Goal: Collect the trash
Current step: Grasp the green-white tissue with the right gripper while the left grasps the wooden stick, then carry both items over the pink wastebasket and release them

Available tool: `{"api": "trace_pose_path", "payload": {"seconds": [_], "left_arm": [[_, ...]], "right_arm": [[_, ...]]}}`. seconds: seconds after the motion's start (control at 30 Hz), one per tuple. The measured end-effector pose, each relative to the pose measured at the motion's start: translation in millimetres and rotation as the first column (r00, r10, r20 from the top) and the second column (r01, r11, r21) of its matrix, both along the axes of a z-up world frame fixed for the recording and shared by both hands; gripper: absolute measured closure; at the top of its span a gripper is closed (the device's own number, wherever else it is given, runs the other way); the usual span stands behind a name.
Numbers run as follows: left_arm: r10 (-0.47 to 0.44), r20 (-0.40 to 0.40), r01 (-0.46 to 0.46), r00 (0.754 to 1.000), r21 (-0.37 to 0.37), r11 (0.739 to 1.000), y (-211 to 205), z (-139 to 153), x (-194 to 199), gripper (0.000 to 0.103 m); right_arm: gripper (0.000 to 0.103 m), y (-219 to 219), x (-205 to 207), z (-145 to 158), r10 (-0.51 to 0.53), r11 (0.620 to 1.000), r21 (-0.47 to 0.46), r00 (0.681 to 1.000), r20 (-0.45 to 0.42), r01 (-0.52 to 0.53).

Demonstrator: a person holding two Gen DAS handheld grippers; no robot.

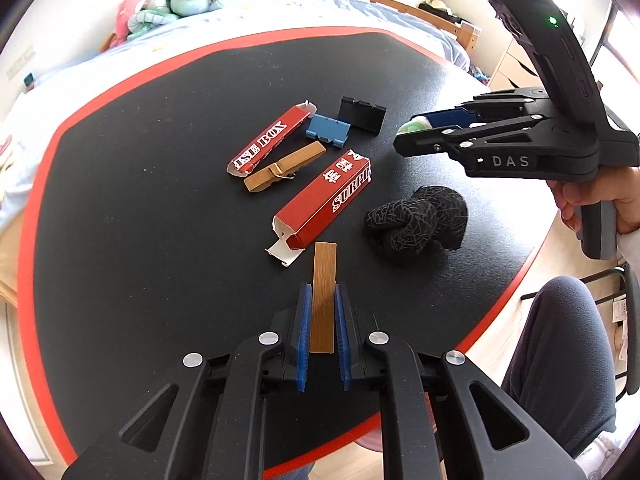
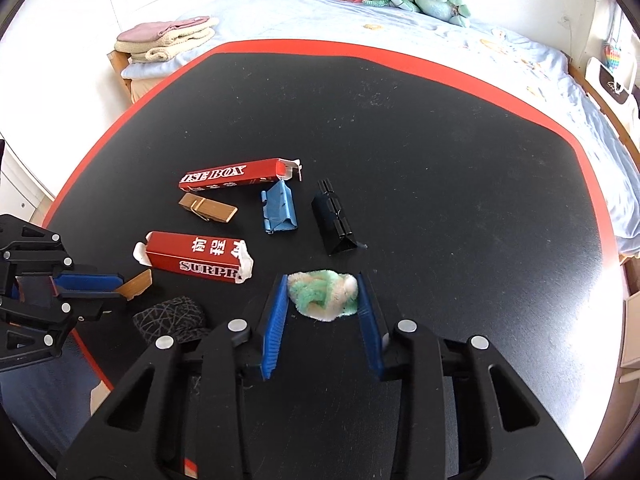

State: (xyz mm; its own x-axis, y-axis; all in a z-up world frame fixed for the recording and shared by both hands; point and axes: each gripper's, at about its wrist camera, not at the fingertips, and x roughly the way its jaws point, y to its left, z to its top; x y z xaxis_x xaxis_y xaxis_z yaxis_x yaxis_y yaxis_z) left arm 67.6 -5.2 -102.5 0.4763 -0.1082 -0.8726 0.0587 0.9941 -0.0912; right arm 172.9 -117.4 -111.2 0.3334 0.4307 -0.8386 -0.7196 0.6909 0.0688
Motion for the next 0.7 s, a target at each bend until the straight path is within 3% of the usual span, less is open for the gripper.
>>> {"api": "trace_pose_path", "payload": {"seconds": [0.3,0.7], "left_arm": [[0.000,0.050,0.000,0.999,-0.006,1.000,-6,26,-17,0.091],[-0.017,0.100,0.019,0.995,-0.015,1.000,-26,51,-55,0.091]], "right_arm": [[0.069,-22,-35,32,-0.007,0.998,0.056,1.000,0.021,0.006],[0.069,-50,-115,68,-0.002,0.991,0.131,0.999,0.043,-0.003]]}}
